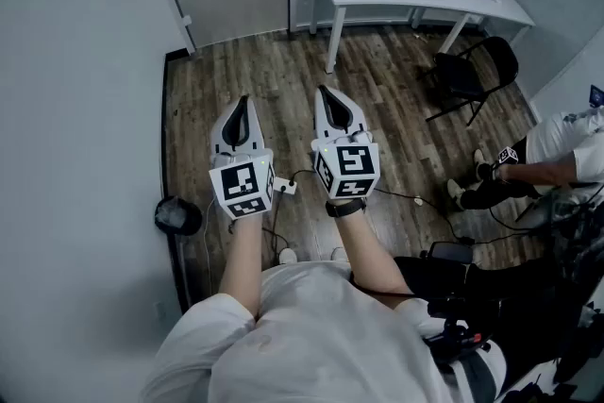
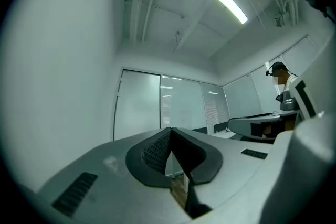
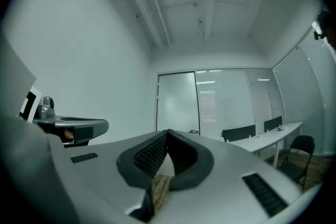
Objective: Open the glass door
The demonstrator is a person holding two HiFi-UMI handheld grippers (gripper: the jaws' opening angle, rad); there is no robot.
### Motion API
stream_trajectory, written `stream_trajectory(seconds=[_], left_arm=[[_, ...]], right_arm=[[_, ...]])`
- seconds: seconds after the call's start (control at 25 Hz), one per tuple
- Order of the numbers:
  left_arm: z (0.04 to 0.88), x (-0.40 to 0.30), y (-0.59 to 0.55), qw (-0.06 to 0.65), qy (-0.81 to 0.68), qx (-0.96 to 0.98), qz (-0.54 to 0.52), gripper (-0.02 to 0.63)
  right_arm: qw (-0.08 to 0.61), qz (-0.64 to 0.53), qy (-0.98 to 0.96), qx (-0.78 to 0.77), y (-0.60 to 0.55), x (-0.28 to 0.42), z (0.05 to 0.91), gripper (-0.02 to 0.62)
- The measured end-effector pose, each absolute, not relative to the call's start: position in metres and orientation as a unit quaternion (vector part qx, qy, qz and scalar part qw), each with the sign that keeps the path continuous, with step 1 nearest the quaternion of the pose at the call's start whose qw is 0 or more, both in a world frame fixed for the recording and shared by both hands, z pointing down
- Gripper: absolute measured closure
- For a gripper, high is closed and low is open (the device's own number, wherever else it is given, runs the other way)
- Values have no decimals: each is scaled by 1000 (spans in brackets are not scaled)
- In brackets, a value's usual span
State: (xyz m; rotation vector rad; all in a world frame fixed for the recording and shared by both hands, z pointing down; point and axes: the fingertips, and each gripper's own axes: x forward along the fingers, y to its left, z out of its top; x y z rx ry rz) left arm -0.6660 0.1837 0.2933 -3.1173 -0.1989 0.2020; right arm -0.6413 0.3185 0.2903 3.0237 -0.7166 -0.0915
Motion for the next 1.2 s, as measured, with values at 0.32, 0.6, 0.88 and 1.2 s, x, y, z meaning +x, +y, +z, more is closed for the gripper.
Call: stream_trajectory(seconds=[0.32, 0.6, 0.88, 1.2], left_arm=[[318, -675, 151, -15, -78, -996, 45, 604], [335, -667, 138, -46, -91, -994, 38, 604], [348, -634, 155, -51, -86, -995, 23, 604], [338, -569, 205, -21, -85, -996, 29, 604]], right_arm=[[15, -15, -220, 975, 277, -652, 308, 607], [26, 5, -206, 978, 263, -646, 321, 607], [8, 0, -207, 978, 288, -618, 329, 607], [-11, -12, -223, 975, 332, -547, 324, 607]])
